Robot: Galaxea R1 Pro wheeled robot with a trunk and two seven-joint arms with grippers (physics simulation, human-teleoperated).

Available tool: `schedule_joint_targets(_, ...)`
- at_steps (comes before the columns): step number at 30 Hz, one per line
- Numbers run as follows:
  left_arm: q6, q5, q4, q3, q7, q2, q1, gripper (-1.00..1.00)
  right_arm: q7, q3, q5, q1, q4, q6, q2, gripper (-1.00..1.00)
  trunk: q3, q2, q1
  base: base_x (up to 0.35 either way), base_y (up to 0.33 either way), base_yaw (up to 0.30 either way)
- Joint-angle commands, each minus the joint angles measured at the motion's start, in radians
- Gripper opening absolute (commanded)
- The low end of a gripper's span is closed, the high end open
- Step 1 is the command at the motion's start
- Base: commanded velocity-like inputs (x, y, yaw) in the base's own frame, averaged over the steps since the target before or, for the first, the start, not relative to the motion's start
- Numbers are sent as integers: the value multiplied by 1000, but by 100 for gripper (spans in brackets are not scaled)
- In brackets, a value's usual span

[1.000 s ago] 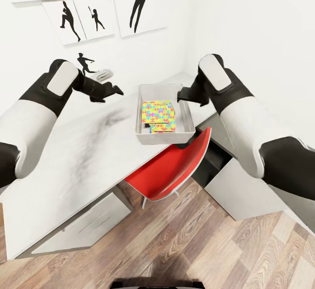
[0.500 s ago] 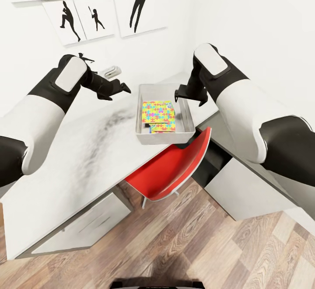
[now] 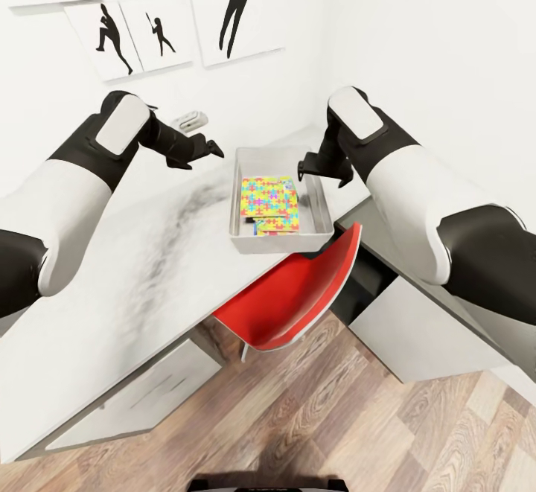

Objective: Put all the toys in the child's room - the three board games (two on the bed and one on the table), the two jigsaw puzzles on the table, and the tennis ball on the table - inside the toy box on the table in the child's room.

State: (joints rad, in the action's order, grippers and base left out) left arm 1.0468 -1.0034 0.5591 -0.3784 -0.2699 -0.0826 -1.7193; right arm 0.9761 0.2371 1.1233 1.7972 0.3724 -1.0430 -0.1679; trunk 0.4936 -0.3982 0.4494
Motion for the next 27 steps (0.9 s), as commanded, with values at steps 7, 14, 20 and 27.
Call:
schedule_joint_targets(7, 0, -7, -3, -12, -3, -2, -2, 100, -90, 65, 8, -5, 8, -4, 4, 100, 2, -2, 1, 7, -1, 0)
schedule_joint_targets(14, 0, -9, -1, -13, 1, -4, -2, 100, -138, 120, 7, -5, 8, -4, 5, 100, 2, -2, 1, 0, 0, 0)
schedule_joint_targets(20, 0, -3, 28, -20, -25, 26, -30, 100, -112, 105, -21, 23, -3, -4, -7, 100, 2, -2, 1, 0, 0, 0)
schedule_joint_targets(27, 0, -4, 68, -29, -19, 66, -36, 100, -109, 104, -16, 46, -28, -4, -7, 100, 2, -2, 1, 0, 0, 0)
